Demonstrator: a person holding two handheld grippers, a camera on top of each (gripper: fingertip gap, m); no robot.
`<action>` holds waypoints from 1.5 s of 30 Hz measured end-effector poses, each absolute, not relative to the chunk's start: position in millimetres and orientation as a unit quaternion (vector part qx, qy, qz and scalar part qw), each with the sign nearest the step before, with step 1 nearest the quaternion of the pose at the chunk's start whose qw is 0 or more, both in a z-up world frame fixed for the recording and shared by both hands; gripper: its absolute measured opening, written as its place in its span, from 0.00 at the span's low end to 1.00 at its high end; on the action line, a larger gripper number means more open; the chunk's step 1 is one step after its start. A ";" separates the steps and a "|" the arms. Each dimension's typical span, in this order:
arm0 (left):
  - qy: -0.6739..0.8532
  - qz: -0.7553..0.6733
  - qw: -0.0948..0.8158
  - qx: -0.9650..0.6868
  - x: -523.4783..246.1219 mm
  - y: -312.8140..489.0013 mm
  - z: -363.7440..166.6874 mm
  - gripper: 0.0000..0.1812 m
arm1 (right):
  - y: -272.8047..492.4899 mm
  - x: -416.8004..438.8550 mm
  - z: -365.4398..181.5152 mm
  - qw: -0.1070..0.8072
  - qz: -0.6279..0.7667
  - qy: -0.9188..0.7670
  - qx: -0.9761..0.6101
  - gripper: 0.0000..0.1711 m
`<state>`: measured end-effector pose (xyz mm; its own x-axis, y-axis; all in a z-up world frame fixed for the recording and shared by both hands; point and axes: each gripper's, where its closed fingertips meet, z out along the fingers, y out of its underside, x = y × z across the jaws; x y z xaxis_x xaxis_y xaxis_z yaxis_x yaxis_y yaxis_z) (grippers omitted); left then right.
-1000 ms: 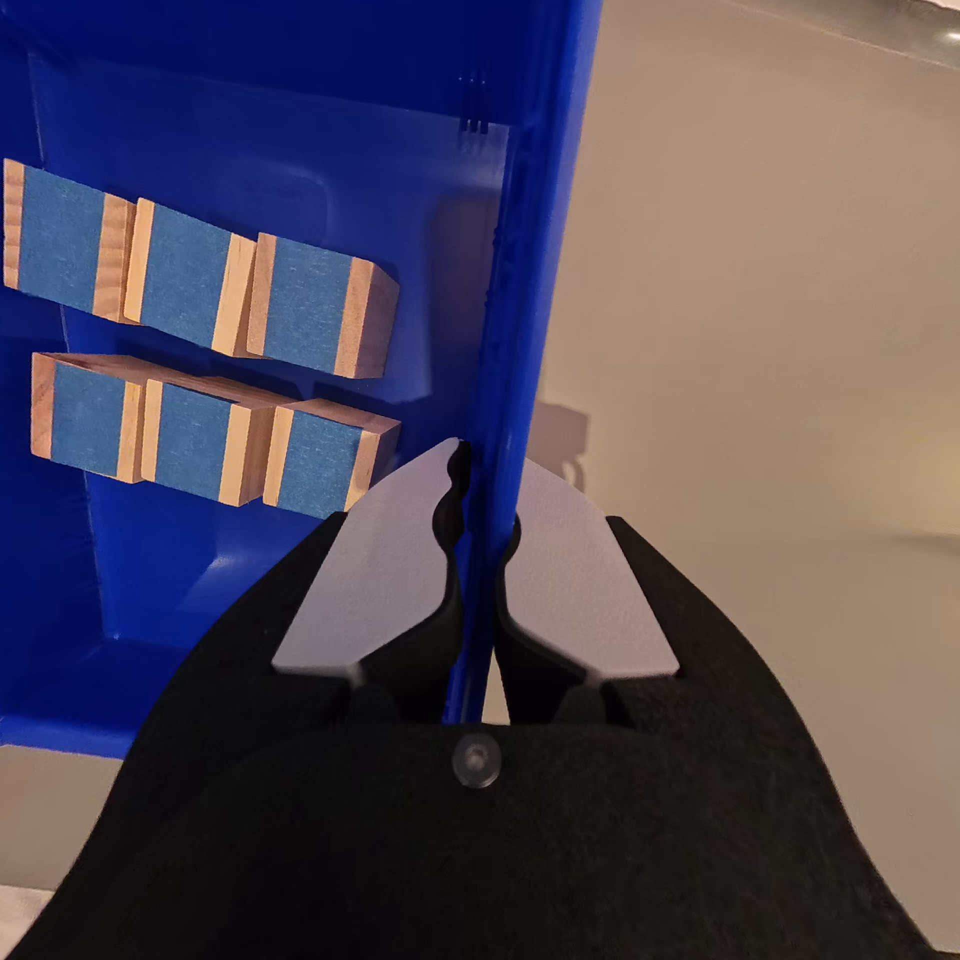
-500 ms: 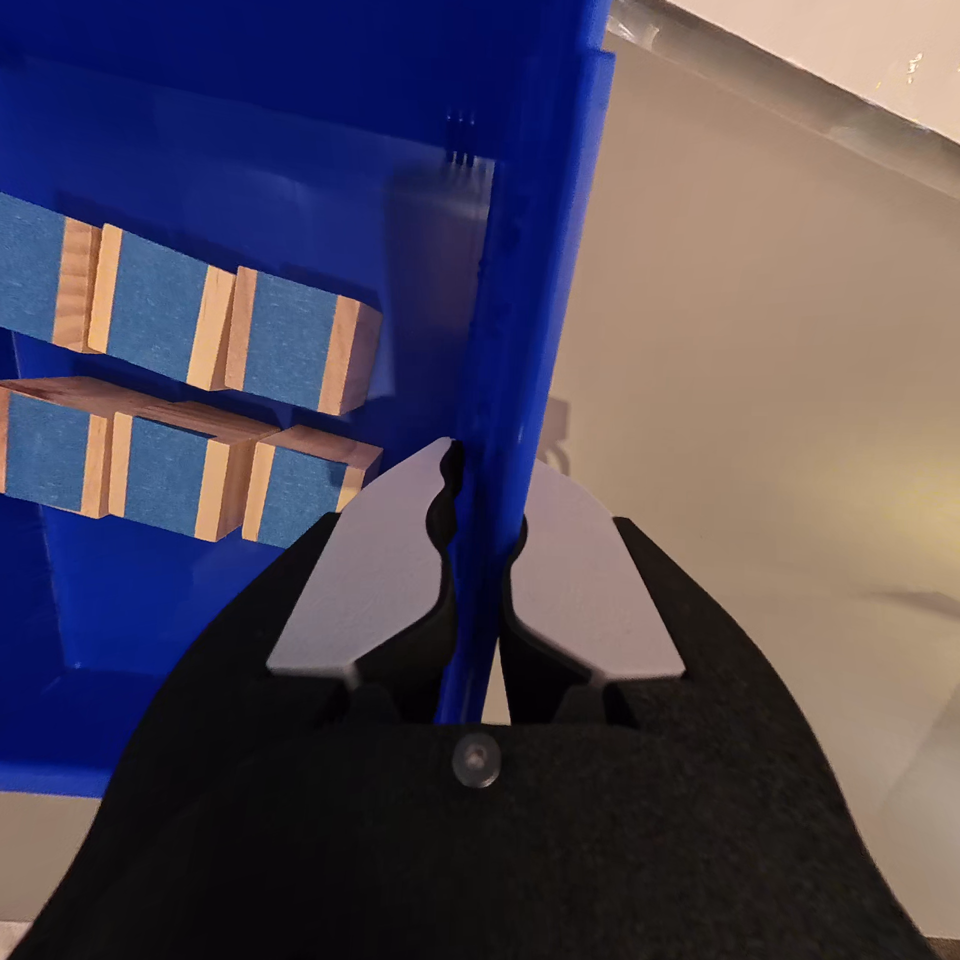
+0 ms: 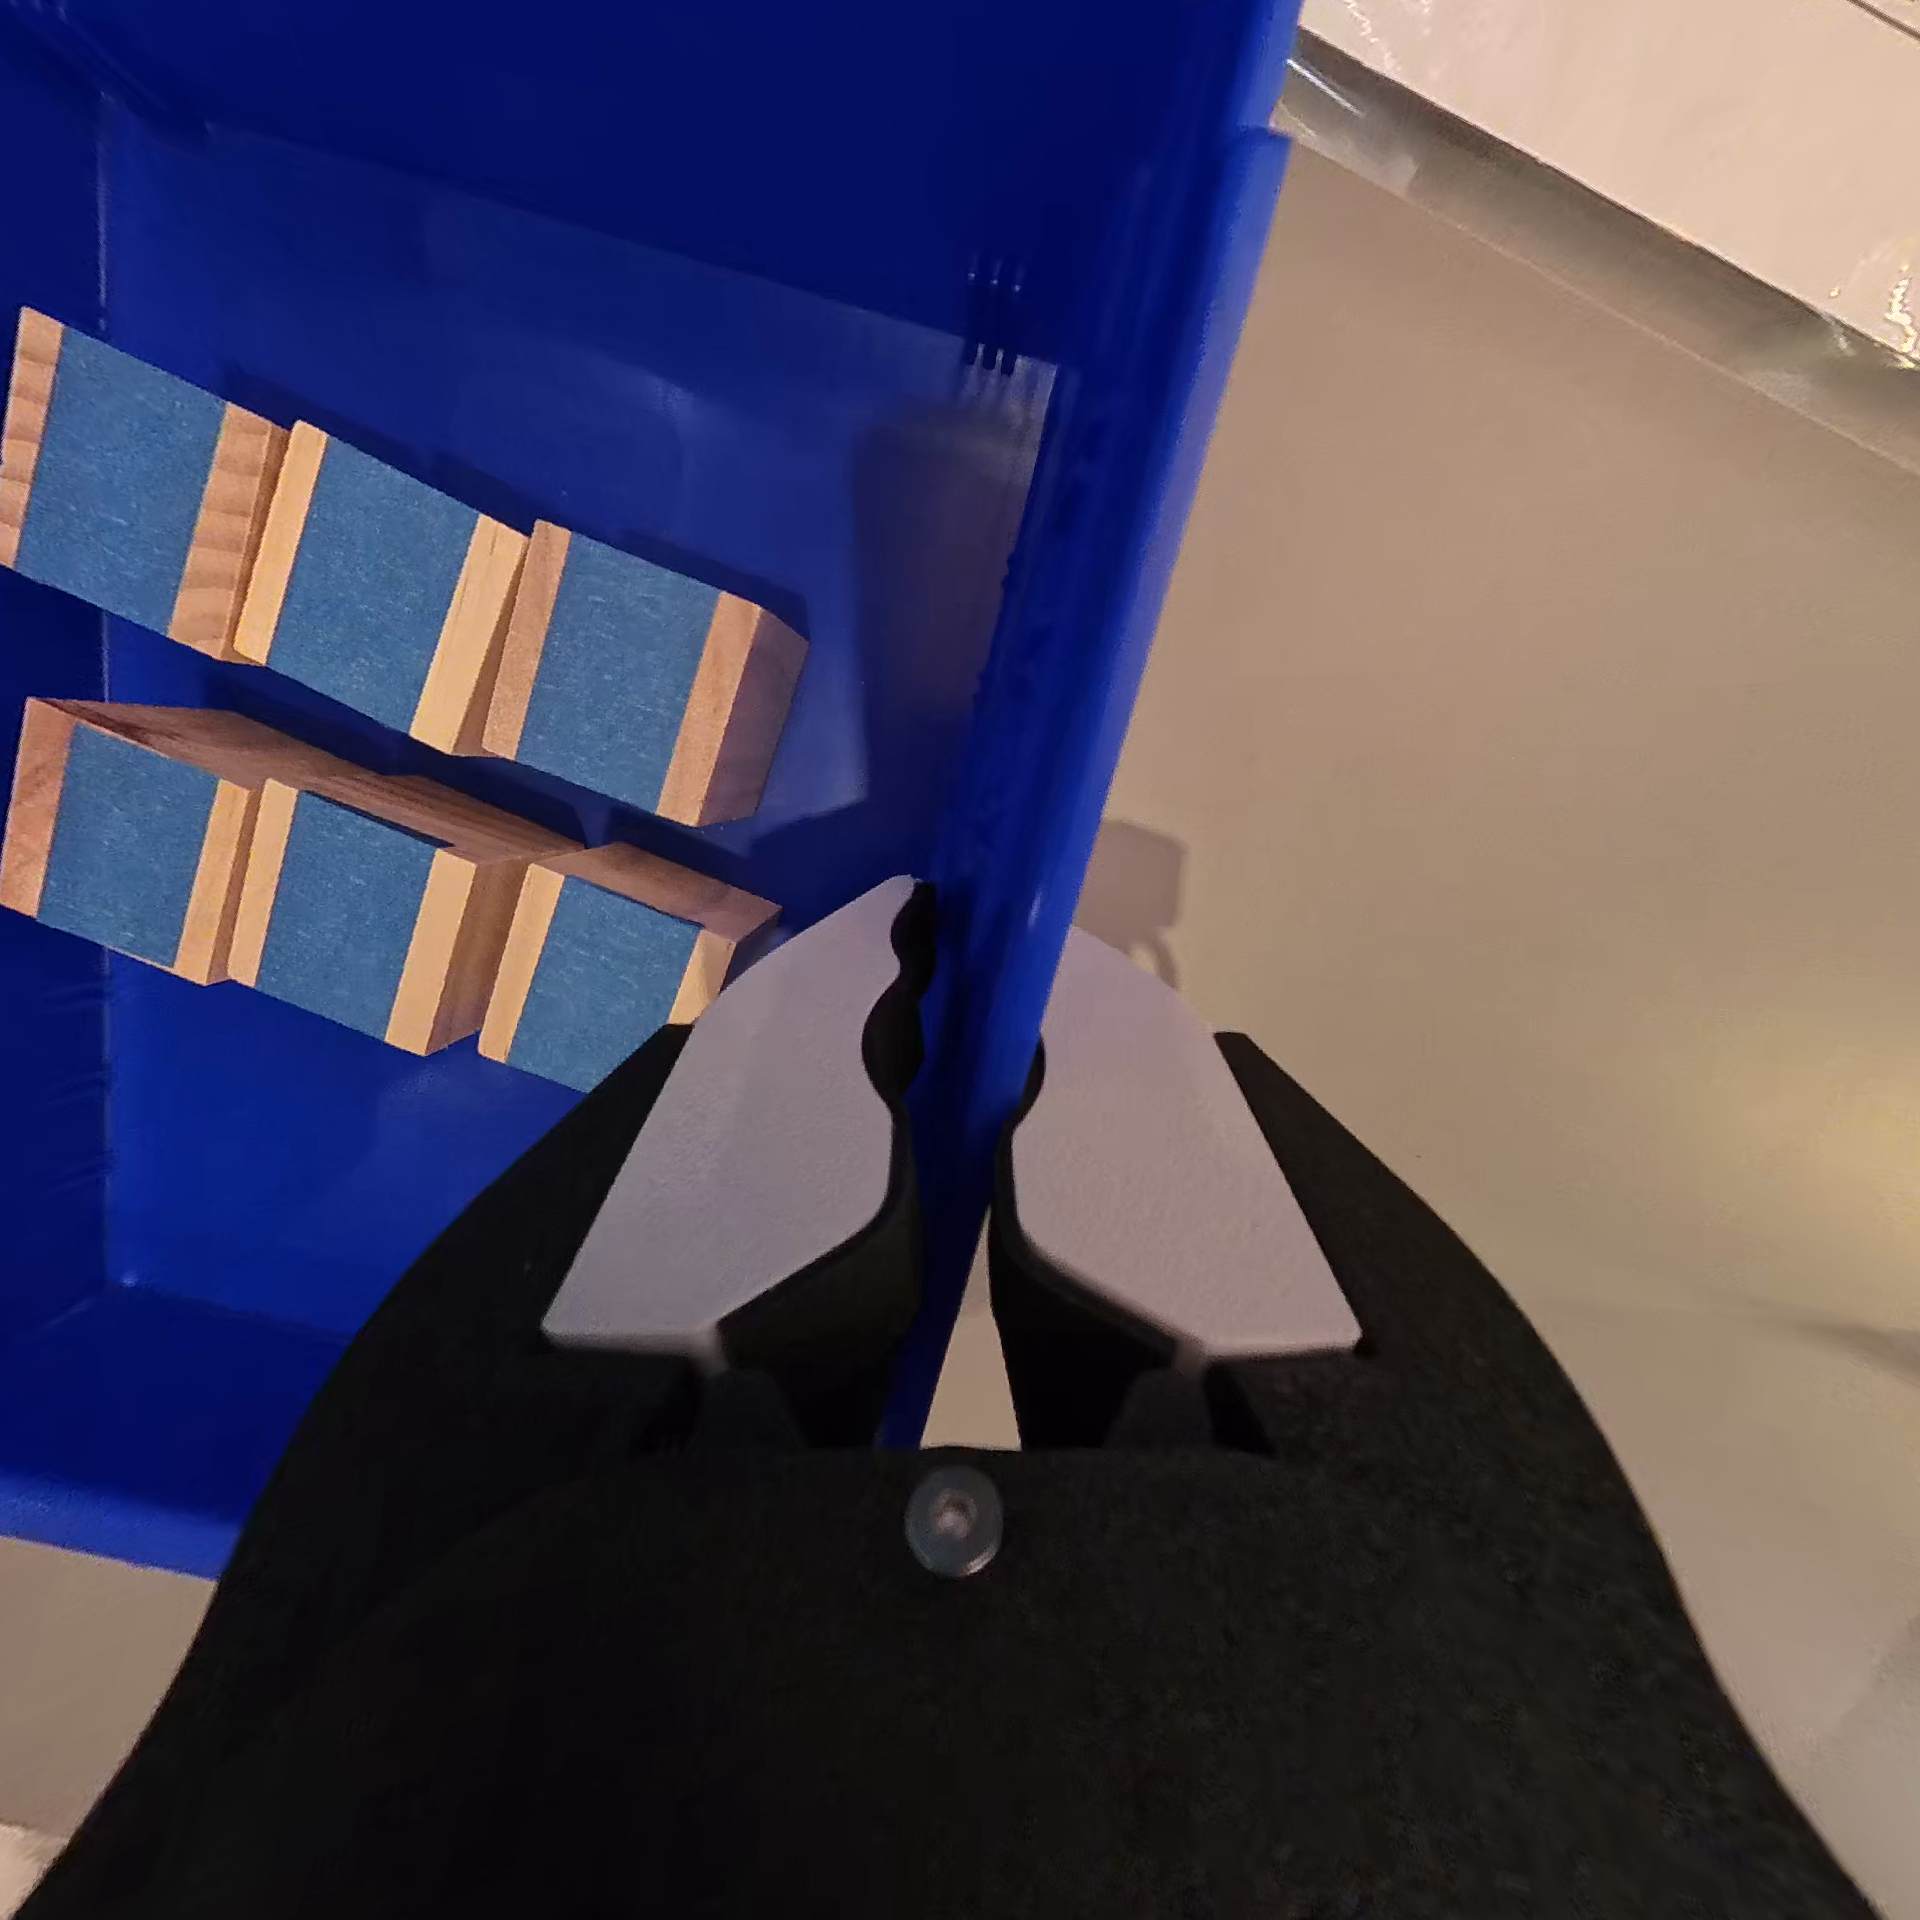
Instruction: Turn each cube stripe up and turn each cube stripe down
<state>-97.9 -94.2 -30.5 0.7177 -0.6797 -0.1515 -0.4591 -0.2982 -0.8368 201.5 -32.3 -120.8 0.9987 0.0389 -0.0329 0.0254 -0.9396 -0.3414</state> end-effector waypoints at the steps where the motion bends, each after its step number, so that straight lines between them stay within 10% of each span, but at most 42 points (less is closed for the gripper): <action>1: 0.351 -0.124 0.476 -0.797 -106.3 -95.8 -26.2 0.35 | -32.4 201.4 -120.9 0.173 0.022 -0.017 -0.985 0.05; 20: 0.196 -0.098 0.515 -0.828 -325.1 -60.4 3.0 0.28 | -33.9 208.4 -110.5 0.149 0.082 0.055 -0.984 0.04; 45: 0.182 -0.123 0.516 -0.828 -362.0 -58.7 3.8 0.27 | -26.6 169.3 -2.2 0.150 0.084 0.008 -0.985 0.04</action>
